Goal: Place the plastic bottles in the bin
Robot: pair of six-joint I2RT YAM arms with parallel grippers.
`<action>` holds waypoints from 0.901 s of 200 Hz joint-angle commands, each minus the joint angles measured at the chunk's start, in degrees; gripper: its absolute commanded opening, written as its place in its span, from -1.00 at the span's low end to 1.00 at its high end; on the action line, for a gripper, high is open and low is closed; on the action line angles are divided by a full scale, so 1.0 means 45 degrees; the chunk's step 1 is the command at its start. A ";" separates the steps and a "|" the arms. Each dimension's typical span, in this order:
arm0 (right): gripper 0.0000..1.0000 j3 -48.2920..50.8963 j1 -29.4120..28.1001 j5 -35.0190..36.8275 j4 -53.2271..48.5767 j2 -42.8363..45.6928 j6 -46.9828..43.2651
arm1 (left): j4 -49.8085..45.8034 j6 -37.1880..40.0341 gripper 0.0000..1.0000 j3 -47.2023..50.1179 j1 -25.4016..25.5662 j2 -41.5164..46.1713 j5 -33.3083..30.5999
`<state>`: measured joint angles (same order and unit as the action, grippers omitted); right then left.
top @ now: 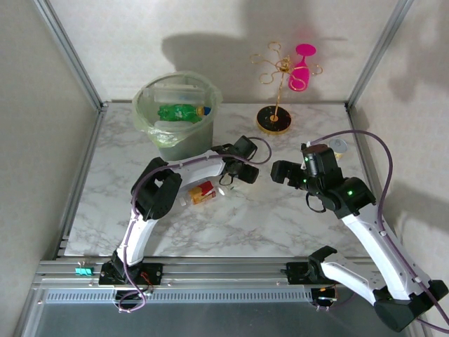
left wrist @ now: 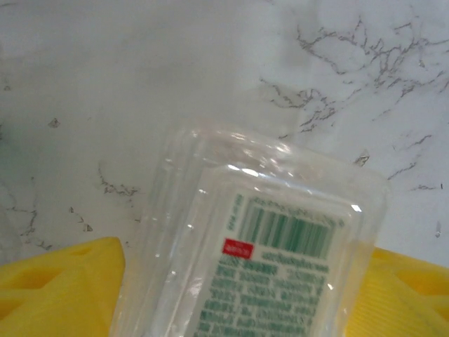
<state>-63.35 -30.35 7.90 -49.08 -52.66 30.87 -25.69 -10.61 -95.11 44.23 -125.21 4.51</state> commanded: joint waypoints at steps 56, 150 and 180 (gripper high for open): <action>0.93 -0.0337 0.0045 0.0282 0.0242 0.0179 -0.0180 | -0.0711 0.0294 -0.04 0.0252 0.0373 0.1292 -0.0903; 0.93 -0.3332 0.0045 0.0407 0.0498 -0.0960 -0.0676 | 0.0224 -0.1631 -0.18 -0.1260 0.0158 0.6109 0.0126; 0.93 -0.3898 0.0064 -0.0435 0.0789 -0.1614 -0.0628 | 0.1596 -0.3109 -0.30 -0.0955 -0.0815 0.7842 0.0231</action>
<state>-78.43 -30.35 8.73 -47.57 -57.91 28.91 -23.86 -17.87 -99.48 44.42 -95.31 4.75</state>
